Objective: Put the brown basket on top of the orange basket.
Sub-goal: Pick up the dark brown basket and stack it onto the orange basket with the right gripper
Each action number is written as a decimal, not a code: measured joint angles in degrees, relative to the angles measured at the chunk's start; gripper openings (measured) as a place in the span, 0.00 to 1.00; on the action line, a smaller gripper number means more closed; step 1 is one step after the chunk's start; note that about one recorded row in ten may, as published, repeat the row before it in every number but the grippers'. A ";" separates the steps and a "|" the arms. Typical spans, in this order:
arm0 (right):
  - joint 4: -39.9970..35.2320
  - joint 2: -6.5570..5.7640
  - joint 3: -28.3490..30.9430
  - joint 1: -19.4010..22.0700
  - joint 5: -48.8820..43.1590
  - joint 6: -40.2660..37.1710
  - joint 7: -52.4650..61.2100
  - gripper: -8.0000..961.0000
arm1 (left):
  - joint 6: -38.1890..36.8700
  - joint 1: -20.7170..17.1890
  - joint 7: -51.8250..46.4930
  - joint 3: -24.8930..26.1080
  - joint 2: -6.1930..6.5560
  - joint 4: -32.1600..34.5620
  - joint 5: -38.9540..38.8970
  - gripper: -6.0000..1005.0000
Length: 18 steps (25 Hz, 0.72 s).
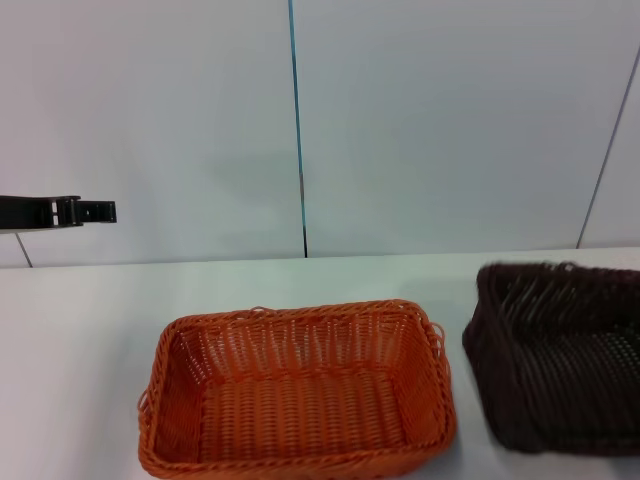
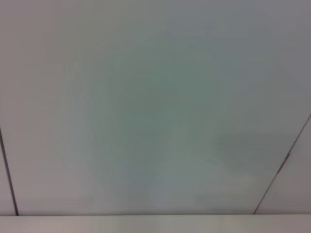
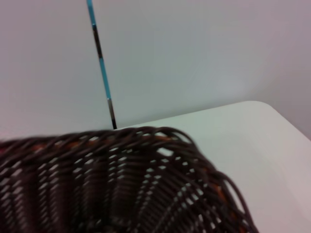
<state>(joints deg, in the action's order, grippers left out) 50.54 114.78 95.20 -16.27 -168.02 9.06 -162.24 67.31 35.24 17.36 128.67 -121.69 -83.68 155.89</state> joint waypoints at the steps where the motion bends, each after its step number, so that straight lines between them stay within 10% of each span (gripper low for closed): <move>1: 0.06 0.10 0.16 0.18 0.01 0.01 0.00 0.57 | 0.08 0.03 0.00 0.00 0.00 0.00 0.14 0.92; 18: 4.28 0.91 4.54 2.28 0.13 1.83 0.01 0.44 | 0.45 0.09 -0.49 0.13 0.16 0.20 0.30 0.92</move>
<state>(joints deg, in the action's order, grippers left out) 54.81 115.69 99.73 -13.99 -167.89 10.89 -162.24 67.76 35.33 16.87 128.79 -121.53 -83.48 156.19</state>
